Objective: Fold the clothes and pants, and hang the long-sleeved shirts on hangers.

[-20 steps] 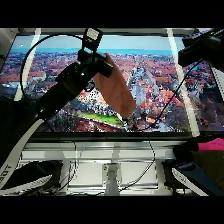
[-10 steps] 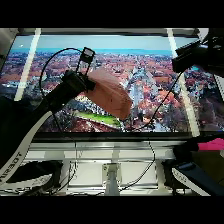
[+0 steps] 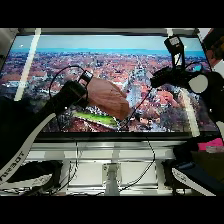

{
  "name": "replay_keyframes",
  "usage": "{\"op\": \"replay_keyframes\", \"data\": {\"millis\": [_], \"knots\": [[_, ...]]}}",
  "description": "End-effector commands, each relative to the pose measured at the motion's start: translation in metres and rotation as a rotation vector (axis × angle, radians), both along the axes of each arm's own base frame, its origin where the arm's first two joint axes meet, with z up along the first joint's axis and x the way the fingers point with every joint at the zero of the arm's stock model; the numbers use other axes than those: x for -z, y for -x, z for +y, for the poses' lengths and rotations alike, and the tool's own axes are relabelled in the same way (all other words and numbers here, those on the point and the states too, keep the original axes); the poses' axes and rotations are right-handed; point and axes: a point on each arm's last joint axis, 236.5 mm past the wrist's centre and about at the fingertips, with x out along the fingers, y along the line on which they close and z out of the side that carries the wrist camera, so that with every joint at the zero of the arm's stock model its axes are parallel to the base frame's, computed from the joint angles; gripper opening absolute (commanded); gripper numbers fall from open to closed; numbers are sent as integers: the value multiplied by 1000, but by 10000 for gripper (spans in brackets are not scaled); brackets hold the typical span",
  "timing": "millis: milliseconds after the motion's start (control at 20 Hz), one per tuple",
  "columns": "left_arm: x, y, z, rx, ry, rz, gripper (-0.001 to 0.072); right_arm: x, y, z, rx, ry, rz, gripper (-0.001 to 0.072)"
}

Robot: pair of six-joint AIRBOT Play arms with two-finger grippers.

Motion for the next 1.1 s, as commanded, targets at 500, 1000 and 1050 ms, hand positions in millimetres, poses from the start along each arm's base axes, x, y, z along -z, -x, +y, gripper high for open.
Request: {"op": "replay_keyframes", "data": {"millis": [500,1000,1050], "knots": [[-38,-26,-29,157,29,-194,710,57,-34,33,98,-254,116,346],[-169,-59,-71,40,491,-630,698,134,-49,-37,284,-429,362,336],[-169,-60,-71,8,514,-633,698,143,-49,-39,297,-442,387,337]]}}
